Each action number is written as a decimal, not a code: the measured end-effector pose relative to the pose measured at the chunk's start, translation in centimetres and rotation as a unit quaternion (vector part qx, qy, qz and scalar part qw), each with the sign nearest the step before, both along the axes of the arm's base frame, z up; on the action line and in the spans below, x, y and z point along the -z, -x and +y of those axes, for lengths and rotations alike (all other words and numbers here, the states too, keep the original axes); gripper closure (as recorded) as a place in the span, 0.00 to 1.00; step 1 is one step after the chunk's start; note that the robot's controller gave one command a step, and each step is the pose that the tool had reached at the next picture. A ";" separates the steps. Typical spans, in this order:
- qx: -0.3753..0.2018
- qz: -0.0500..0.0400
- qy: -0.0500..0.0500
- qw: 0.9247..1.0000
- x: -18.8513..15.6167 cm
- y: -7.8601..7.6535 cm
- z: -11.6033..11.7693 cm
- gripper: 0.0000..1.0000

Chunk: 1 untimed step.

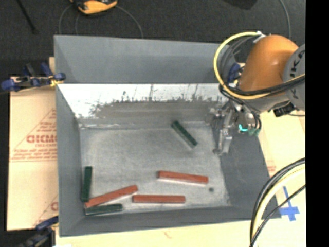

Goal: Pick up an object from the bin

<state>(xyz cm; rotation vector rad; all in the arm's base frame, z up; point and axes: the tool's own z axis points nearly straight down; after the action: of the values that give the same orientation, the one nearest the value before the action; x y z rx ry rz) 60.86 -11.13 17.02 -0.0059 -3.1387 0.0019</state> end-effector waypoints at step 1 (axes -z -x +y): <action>-0.001 -0.004 0.001 1.000 -0.5 -0.2 0.0 0.00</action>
Offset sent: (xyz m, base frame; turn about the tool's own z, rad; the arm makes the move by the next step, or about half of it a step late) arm -0.0624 0.0587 -0.0924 -0.2220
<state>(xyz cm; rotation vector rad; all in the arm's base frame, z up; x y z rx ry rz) 61.02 -11.11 17.52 -0.0029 -3.1464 0.0039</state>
